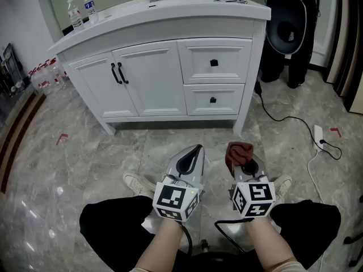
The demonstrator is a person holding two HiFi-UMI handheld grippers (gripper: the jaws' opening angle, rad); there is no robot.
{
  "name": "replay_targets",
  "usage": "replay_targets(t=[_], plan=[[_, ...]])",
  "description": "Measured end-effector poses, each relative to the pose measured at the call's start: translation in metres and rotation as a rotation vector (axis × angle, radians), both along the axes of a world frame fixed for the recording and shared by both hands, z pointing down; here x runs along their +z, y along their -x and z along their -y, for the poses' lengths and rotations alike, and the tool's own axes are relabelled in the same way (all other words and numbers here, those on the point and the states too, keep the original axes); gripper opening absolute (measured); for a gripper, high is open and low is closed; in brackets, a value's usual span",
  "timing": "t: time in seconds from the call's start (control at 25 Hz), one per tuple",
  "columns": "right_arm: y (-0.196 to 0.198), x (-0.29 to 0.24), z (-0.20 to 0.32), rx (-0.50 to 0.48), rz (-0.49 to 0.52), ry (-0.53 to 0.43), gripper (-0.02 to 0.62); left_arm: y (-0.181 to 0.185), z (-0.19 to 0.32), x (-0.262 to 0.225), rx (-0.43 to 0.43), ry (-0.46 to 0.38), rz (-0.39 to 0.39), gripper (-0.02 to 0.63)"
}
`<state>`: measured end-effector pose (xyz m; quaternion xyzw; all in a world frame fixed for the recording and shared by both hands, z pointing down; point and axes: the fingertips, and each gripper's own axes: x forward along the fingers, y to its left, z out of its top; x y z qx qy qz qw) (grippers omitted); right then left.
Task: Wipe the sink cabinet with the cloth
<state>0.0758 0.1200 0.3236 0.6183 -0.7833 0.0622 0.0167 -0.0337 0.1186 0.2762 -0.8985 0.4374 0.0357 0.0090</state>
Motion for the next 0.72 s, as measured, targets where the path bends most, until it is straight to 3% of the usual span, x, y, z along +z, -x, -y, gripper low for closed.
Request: replay_targets(t=[0.72], plan=[[-0.0046,0.0002,0.0024,0.032,0.023,0.010,0.075,0.0026,0.0031,0.0003,-0.007,0.008,0.000,0.000]])
